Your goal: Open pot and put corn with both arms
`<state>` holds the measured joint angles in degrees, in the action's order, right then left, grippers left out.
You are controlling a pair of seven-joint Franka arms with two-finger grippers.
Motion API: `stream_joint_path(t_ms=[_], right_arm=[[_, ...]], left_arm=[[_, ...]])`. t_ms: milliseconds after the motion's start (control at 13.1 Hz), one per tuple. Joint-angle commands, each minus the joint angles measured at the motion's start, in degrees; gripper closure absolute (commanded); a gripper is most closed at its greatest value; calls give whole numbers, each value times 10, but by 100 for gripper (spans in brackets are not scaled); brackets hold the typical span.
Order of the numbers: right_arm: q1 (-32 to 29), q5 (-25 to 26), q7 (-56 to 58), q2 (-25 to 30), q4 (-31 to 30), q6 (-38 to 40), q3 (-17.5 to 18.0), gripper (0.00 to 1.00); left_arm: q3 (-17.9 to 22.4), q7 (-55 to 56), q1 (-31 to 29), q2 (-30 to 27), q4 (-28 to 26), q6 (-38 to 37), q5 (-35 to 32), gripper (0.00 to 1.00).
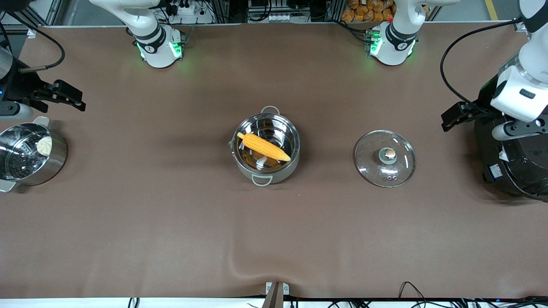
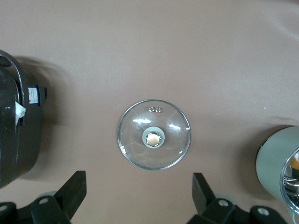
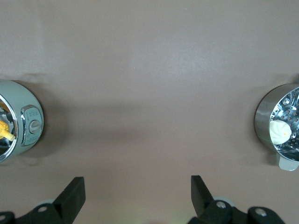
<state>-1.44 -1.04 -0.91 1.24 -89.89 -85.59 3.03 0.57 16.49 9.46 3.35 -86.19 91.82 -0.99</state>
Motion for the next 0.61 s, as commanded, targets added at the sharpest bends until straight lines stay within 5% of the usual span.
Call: stream_joint_path(t_ms=[0, 535], right_arm=[[14, -6, -6, 15, -19, -1, -21, 0], [13, -6, 26, 15, -19, 0, -49, 0]], left_arm=[[-6, -32, -9, -26, -11, -11, -4, 0], [-32, -79, -46, -62, -40, -16, -2, 0]])
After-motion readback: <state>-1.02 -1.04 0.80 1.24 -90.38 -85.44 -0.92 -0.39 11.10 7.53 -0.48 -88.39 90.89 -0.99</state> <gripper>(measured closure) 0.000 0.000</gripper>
